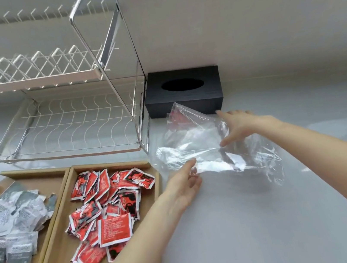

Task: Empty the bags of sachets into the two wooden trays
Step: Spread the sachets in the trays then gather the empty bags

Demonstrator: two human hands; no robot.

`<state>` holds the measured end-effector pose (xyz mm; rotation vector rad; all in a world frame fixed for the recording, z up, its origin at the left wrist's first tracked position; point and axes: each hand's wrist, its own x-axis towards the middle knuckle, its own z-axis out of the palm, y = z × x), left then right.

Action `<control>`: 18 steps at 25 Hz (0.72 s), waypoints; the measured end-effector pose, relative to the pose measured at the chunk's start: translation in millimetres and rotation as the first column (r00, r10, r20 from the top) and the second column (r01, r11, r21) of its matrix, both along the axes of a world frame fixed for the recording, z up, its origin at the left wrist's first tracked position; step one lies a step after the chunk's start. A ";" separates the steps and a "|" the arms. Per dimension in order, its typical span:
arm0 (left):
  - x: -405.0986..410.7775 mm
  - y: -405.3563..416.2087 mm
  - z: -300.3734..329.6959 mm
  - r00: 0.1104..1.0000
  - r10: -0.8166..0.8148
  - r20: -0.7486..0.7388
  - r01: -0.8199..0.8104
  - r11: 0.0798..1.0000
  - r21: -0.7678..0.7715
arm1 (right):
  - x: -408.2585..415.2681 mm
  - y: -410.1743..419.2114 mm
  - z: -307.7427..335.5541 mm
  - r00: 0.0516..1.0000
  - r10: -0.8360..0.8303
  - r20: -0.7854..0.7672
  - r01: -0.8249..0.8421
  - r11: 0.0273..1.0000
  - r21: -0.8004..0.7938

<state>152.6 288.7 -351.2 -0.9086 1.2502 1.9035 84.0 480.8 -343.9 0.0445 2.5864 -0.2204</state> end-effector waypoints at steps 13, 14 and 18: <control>4.2 -20.8 -2.5 0.992 -0.038 -0.122 0.038 0.999 -0.002 | 50.9 7.8 9.8 0.946 -0.274 0.173 0.324 0.811 -0.487; 4.1 -23.6 -0.7 0.989 -0.030 -0.144 0.031 0.999 0.006 | 57.3 8.8 13.6 0.930 -0.293 0.222 0.368 0.738 -0.566; 11.6 -31.1 16.5 0.964 -0.031 -0.265 0.022 0.999 -0.035 | 84.6 6.1 21.7 0.873 -0.359 0.330 0.472 0.453 -0.756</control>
